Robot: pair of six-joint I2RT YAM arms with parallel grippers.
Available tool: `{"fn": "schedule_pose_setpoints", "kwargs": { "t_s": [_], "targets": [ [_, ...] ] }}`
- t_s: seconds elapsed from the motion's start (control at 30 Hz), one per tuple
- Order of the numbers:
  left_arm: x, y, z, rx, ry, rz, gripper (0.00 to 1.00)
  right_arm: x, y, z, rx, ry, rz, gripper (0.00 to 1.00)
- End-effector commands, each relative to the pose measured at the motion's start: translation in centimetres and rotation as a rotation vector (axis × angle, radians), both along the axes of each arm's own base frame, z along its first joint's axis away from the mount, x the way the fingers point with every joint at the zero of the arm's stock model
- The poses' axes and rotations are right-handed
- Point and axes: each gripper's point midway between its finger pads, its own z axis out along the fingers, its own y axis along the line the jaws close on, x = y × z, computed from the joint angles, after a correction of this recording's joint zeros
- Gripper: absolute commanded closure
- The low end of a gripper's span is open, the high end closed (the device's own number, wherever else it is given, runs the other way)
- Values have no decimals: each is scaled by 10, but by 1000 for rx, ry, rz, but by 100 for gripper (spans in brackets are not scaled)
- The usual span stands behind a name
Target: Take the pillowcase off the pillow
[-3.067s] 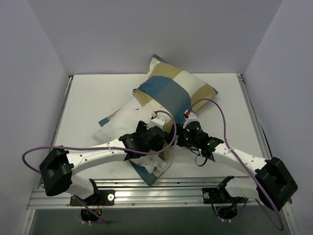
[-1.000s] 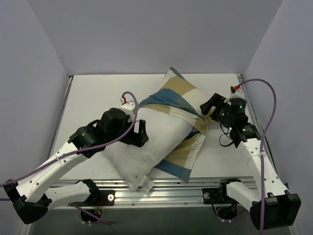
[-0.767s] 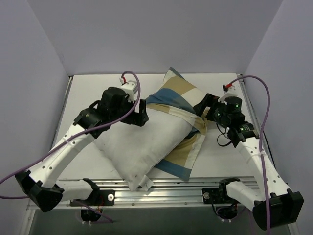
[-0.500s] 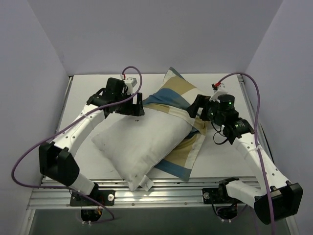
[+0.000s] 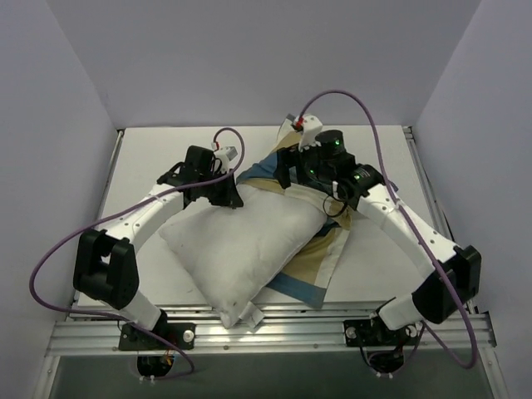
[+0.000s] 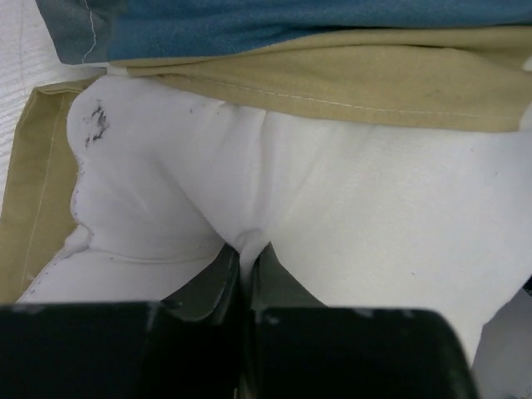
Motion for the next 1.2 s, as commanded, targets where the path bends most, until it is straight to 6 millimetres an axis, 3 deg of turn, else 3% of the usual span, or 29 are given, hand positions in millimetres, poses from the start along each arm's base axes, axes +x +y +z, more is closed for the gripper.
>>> {"fn": "schedule_pose_setpoints", "kwargs": {
  "t_s": [0.0, 0.1, 0.3, 0.43, 0.5, 0.53, 0.63, 0.7, 0.73, 0.8, 0.83, 0.9, 0.93, 0.97, 1.03, 1.07, 1.17],
  "targets": [
    [-10, -6, 27, -52, -82, -21, 96, 12, 27, -5, -117, -53, 69, 17],
    [-17, -6, 37, -54, -112, -22, 98, 21, 51, -23, -195, -58, 123, 16],
    [-23, 0, 46, -53, -142, -1, 98, 39, 56, -67, -309, 5, 106, 17],
    [-24, 9, 46, -25, -157, 35, 98, 39, 45, -97, -383, 53, 81, 33],
    [-26, 13, 49, -7, -164, 49, 98, 48, 25, -108, -438, 58, -3, 55],
    [-28, 15, 50, 0, -166, 56, 98, 52, 18, -110, -450, 60, -32, 75],
    [-37, 24, 59, 20, -184, 73, 98, 74, -24, -105, -464, 62, -209, 100],
    [-46, 35, 70, 34, -204, 101, 98, 88, -52, -92, -428, 50, -334, 100],
    [-50, 39, 73, 42, -209, 112, 98, 98, -79, -87, -401, 57, -420, 100],
    [-60, 53, 89, 55, -237, 156, 98, 108, -109, -66, -357, 37, -535, 100],
    [-64, 58, 95, 57, -247, 167, 98, 116, -137, -60, -323, 44, -622, 100],
    [-76, 68, 113, 42, -278, 195, 98, 124, -162, -40, -267, 26, -700, 100],
    [-80, 71, 118, 40, -288, 205, 98, 127, -174, -34, -230, 29, -743, 100],
    [-89, 76, 125, 30, -297, 210, 98, 129, -199, -30, -215, 36, -803, 100],
    [-99, 80, 134, 17, -312, 214, 98, 132, -222, -17, -178, 27, -871, 100],
    [-107, 87, 138, 23, -321, 230, 98, 132, -245, -16, -159, 41, -932, 100],
    [-120, 106, 139, 63, -329, 280, 98, 128, -279, -14, -121, 64, -1033, 100]
  ]
}}
